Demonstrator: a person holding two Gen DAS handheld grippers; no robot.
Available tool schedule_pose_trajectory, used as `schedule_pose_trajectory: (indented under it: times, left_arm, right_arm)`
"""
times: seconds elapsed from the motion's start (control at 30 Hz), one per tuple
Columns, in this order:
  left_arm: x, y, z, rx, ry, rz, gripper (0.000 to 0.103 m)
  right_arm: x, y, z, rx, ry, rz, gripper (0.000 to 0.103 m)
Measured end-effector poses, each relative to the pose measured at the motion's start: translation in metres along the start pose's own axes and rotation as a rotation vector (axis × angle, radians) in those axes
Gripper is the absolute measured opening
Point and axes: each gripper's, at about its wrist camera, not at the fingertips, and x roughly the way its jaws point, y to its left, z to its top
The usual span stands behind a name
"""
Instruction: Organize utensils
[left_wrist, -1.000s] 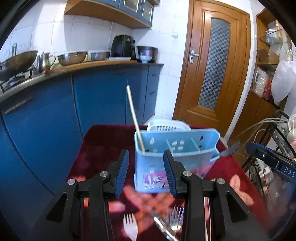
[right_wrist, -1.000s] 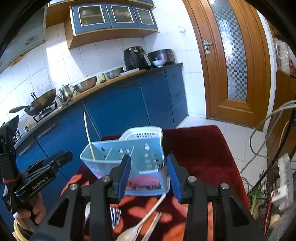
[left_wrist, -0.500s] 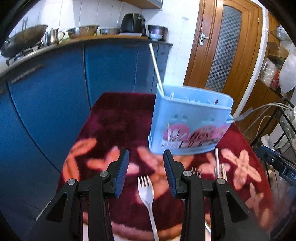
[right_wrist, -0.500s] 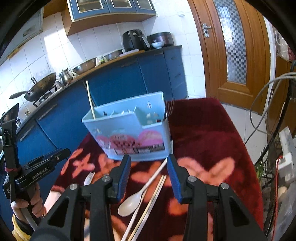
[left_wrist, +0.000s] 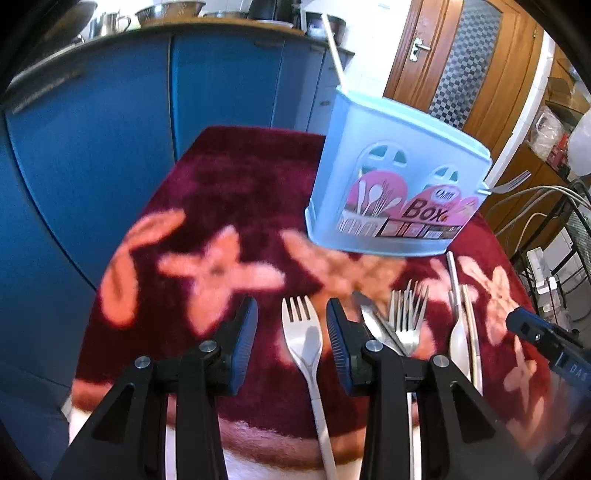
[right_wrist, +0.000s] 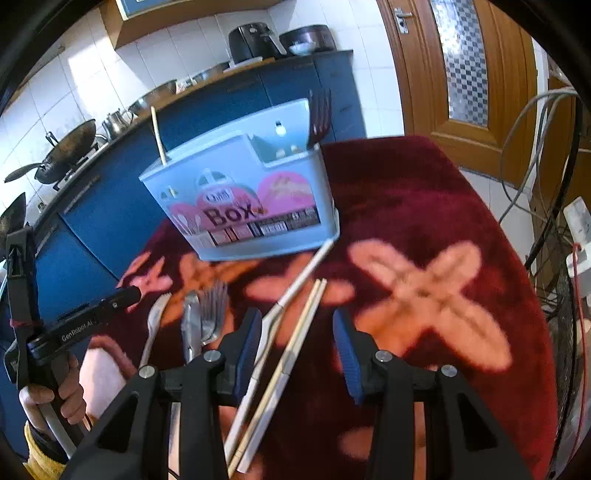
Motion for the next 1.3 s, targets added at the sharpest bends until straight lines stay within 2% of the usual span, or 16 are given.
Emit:
schedule_pose_trajectory:
  times: [0.3,0.6,0.7,0.77,0.83,0.97,1.1,1.23,1.3]
  left_arm:
    - [0.028,0.013,-0.005,-0.047,0.082,-0.022,0.039]
    - [0.035,0.007,-0.007,-0.028,0.092,-0.049,0.039]
    - [0.035,0.001,-0.008,-0.012,0.092,-0.064,0.028]
    - [0.035,-0.002,-0.008,-0.011,0.096,-0.088,0.014]
    - [0.036,-0.006,-0.010,-0.010,0.103,-0.103,0.009]
    - [0.035,-0.012,-0.011,0.009,0.095,-0.103,0.003]
    - [0.035,-0.013,-0.011,0.011,0.092,-0.099,0.003]
    - [0.035,-0.012,-0.011,0.011,0.091,-0.104,0.003]
    - [0.035,-0.012,-0.010,0.007,0.089,-0.106,0.003]
  right_arm:
    - [0.014,-0.002,-0.007,-0.001,0.055,0.010,0.041]
    - [0.033,-0.006,-0.015,0.018,0.124,0.021,0.033]
    - [0.034,-0.005,-0.015,0.013,0.124,0.024,0.033]
    - [0.035,-0.005,-0.014,0.012,0.126,0.025,0.032]
    - [0.035,-0.005,-0.014,0.011,0.128,0.027,0.031]
    - [0.036,-0.007,-0.013,0.014,0.133,0.036,0.030]
    - [0.039,-0.009,-0.009,0.024,0.144,0.048,0.026]
    - [0.045,-0.011,-0.004,0.029,0.156,0.078,0.018]
    - [0.048,-0.015,-0.001,0.056,0.167,0.113,0.011]
